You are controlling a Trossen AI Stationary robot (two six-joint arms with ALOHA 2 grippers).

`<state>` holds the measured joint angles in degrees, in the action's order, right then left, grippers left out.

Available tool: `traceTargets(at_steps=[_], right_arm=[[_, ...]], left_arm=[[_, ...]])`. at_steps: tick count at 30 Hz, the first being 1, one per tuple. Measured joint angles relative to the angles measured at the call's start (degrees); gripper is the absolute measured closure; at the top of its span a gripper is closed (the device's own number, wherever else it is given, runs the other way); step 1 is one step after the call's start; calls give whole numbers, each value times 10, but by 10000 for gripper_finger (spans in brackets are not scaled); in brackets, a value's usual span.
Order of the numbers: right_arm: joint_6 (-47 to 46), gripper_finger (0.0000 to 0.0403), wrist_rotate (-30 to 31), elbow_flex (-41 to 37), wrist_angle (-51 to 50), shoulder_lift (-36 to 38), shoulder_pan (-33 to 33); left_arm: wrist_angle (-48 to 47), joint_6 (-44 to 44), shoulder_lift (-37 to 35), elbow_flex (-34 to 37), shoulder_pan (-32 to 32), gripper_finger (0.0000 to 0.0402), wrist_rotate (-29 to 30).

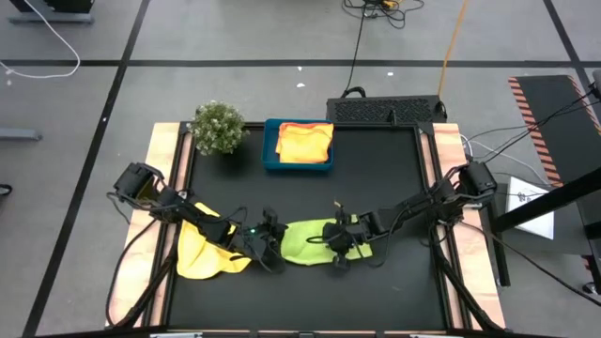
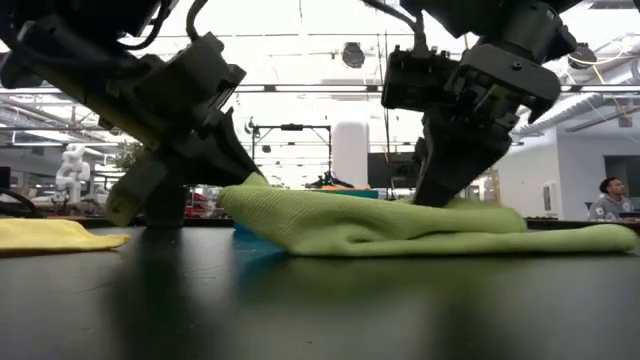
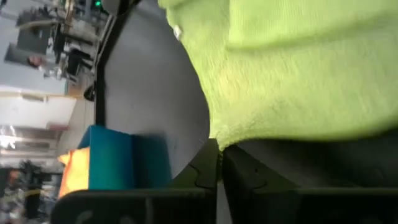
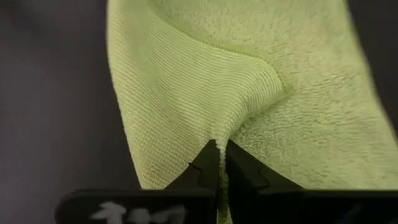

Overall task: Fold microfiber towels
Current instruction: Fold the green microfiber towel

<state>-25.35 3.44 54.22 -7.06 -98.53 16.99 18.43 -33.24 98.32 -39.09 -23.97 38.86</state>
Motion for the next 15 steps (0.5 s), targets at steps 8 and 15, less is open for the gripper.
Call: traceTargets(at_steps=[8,15], right_arm=[[52,401,87,0,10,18,7],[83,401,163,0,20,18,36]], left_arm=[[11,49,0,0,-10,279,17],[-8,118,-32,0,-10,176,66]])
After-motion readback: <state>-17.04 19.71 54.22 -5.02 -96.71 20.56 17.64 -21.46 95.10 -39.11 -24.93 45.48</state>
